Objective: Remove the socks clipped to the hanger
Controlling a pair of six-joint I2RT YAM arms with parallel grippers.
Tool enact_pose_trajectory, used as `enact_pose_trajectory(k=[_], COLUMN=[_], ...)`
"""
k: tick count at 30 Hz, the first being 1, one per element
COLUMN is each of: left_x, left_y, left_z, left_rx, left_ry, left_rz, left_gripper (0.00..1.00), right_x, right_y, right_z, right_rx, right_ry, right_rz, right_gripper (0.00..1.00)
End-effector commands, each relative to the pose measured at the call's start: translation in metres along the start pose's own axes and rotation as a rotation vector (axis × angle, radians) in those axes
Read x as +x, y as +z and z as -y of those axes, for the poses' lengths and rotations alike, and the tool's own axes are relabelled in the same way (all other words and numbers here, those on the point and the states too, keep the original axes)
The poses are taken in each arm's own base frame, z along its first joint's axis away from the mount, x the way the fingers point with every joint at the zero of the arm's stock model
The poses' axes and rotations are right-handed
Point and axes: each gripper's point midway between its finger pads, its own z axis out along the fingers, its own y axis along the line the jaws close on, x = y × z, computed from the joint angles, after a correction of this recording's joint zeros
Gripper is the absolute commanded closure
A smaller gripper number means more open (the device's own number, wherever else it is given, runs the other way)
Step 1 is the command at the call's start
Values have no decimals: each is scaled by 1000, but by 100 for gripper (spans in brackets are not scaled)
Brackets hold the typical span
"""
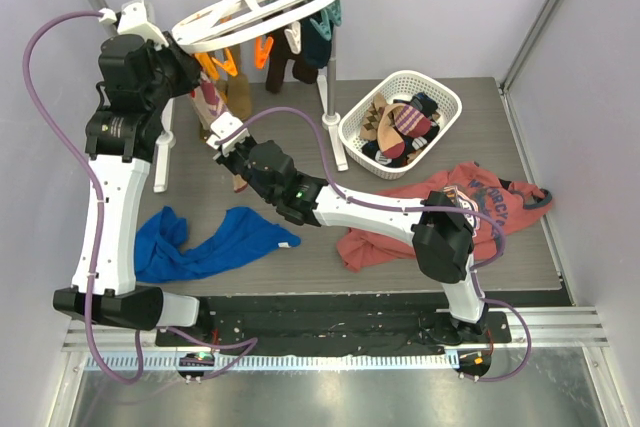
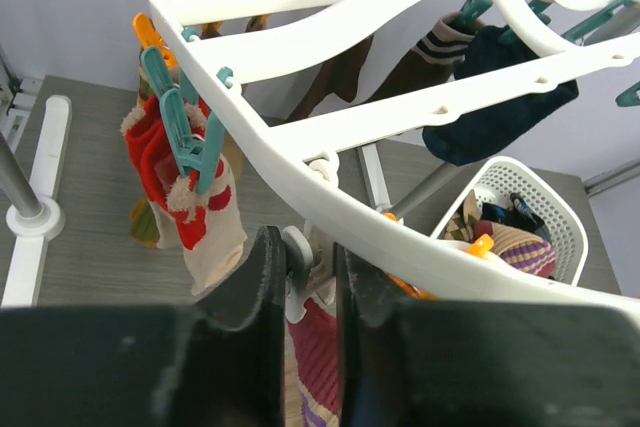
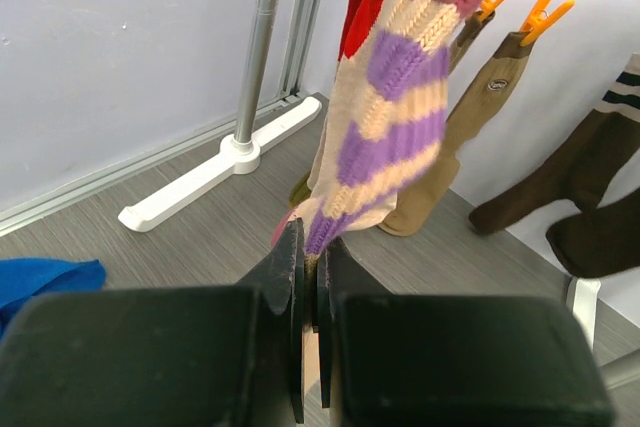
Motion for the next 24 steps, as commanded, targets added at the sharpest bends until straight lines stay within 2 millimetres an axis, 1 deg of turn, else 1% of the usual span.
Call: enact_pose_trajectory(k=[1, 2, 8, 9, 11, 12, 13, 14, 15, 16, 17, 18, 19, 20, 21, 22, 23, 24], left_x=[-25, -25, -22, -22, -21, -21, -21, -20, -20, -16, -17, -17, -13, -15, -15, -12, -12, -13], left_y=[-5, -5, -3, -3, -3, -3, -3, -4, -5, -4, -8, -10, -11, -16, -19, -22, -26, -35], left_z=[5, 5, 7, 7, 7, 7, 6, 6, 5, 4, 4, 3, 1, 2, 2, 2, 3, 3], left_rx=[11, 11, 22, 23, 21, 20, 18, 16, 14, 10, 9, 6, 3, 8, 13, 11, 20, 23], left_ry=[11, 10, 0, -2, -2, -2, -2, -2, -2, -2, -2, -2, -4, -4, -5, -7, -11, -13], left_rz=[76, 76, 65, 67, 64, 63, 62, 61, 59, 52, 60, 61, 58, 66, 69, 61, 61, 70], left_gripper=[92, 99, 100, 100, 100, 100, 100, 97, 90, 69, 58, 51, 42, 39, 36, 32, 31, 19], right_x=[-65, -65, -65, -62, -64, -57, -56, -61, -50, -50, -55, -44, -42, -46, -31, -24, -17, -10], right_y=[-12, -13, -15, -16, -20, -23, -25, -30, -34, -39, -46, -52, -57, -66, -74, -80, -92, -97], right_z=[21, 22, 21, 22, 24, 22, 22, 26, 26, 28, 31, 34, 38, 45, 47, 56, 64, 72], right_rx=[37, 38, 36, 37, 39, 39, 38, 41, 41, 40, 40, 44, 54, 65, 69, 106, 123, 145], right_ry=[45, 48, 60, 61, 88, 93, 104, 131, 134, 147, 176, 182, 196, 207, 216, 222, 226, 253], right_rz=[126, 127, 131, 126, 136, 121, 118, 126, 104, 100, 100, 71, 57, 50, 16, -1, -25, -43], right_gripper=[99, 99, 99, 99, 99, 99, 99, 99, 99, 99, 99, 99, 99, 99, 99, 99, 99, 99])
